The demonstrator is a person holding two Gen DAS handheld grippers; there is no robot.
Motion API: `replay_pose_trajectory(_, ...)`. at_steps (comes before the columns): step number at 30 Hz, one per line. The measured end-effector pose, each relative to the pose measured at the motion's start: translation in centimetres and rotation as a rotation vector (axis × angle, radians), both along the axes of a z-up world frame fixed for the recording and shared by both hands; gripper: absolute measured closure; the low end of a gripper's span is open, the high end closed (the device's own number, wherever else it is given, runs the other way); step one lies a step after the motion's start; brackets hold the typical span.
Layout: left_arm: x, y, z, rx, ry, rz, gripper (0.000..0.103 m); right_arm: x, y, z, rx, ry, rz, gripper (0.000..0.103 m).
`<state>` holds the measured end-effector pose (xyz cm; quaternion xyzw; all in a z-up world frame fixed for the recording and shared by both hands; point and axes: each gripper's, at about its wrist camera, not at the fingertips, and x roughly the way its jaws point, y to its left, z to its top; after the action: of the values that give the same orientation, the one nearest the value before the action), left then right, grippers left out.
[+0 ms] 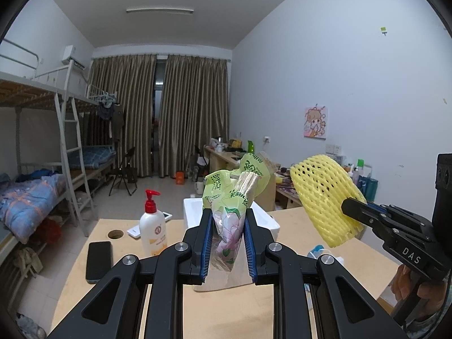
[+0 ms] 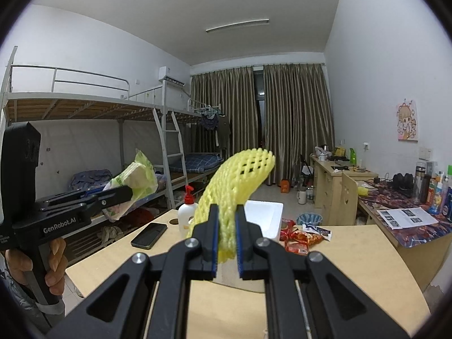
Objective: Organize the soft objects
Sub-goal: 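Carry the green bag and yellow net with both tools over the white foam box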
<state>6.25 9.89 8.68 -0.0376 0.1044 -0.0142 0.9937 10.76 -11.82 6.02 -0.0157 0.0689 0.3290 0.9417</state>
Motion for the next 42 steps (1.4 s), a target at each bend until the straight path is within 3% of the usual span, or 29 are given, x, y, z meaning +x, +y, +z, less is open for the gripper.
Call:
replay_pose_trajectory(19, 8.7, 1.0, 0.2, -0.008, 0.071, -0.043, 0.081, 5.2, 2.3, 0.3, -0.012, 0.034, 0.011, 0.09)
replay_pose_trajectory(42, 19.5, 1.5, -2.7, -0.008, 0.193, -0.099, 0.081, 11.3, 3.9, -0.7, -0.011, 0.118, 0.02, 0.09)
